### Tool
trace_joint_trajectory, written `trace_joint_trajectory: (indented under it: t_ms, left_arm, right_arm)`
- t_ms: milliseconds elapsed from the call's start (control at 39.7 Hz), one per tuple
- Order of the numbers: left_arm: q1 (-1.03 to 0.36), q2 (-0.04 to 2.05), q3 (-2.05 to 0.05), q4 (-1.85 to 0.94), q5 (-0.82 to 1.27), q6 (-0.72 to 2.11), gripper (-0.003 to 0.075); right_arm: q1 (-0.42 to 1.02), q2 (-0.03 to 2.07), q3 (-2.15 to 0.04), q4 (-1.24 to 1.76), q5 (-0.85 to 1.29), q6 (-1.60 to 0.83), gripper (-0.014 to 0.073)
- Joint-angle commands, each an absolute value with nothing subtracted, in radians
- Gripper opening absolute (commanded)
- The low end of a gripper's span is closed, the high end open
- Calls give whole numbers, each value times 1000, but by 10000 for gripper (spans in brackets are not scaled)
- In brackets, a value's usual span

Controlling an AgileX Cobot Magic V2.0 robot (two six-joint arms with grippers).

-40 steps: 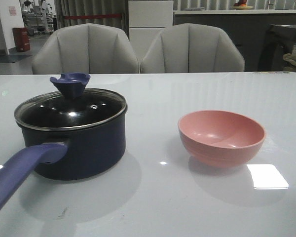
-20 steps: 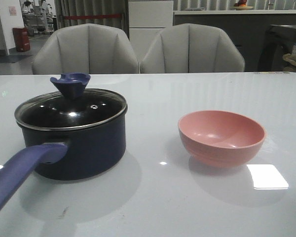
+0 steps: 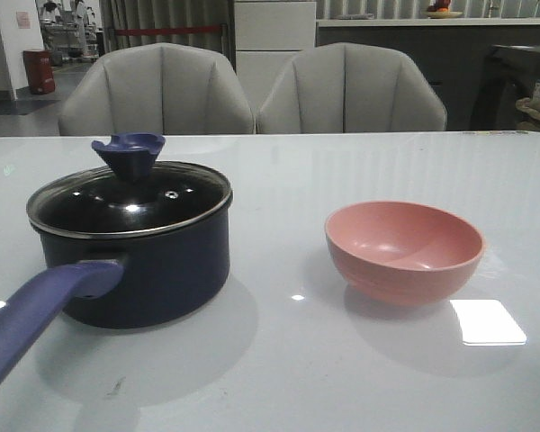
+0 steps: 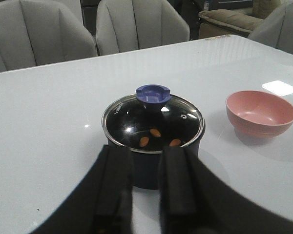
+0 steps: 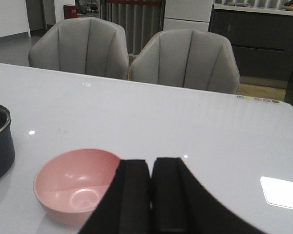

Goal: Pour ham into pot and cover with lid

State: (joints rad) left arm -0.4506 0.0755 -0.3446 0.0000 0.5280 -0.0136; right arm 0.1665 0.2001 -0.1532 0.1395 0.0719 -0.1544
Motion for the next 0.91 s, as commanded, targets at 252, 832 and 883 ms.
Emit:
trace_joint_trajectory:
  t_ms: [252,832,883]
  left_arm:
    - [-453,88,-372,0,444,-19,113]
    - [-453,88,-372,0,444,-19,113]
    - [-453,88,-372,0,444,-19,113]
  right_arm:
    - [160,208,-179,137,-21,-157,137]
    - [160,445,-349,197,163,-158,137]
    - [160,459,-349,198,160,-158,137]
